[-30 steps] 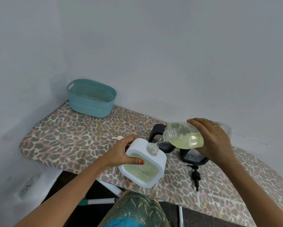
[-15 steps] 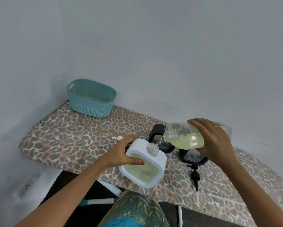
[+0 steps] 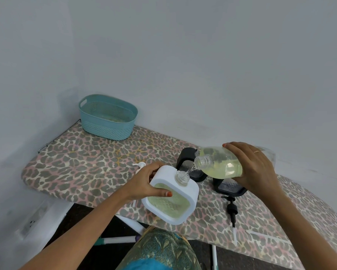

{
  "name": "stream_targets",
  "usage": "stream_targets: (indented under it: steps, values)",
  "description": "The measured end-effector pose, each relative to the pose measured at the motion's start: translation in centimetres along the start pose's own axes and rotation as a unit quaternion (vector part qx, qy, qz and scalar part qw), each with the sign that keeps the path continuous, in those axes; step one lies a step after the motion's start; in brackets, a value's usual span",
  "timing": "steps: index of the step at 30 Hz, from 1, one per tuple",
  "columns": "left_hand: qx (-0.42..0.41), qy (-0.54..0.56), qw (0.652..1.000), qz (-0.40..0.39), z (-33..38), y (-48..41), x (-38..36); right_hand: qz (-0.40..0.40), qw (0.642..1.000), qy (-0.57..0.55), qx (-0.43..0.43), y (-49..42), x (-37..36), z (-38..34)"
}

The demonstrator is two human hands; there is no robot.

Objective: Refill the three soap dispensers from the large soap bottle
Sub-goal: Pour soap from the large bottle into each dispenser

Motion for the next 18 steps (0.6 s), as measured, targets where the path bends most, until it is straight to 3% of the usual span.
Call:
stream_targets:
  steps: [18]
  values:
    - [-0.007,0.016,1.0,-0.018,1.1,-0.2,-0.9,-0.026,1.0,-0.016,-0.005,1.0,-1.0,-1.0]
Point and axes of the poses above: each hand's wrist, its own y-axis away from the middle knuckle, its own x-axis out of the back of the hand, z = x × y, the point moved 5 cm from there along -y, towards the middle knuckle
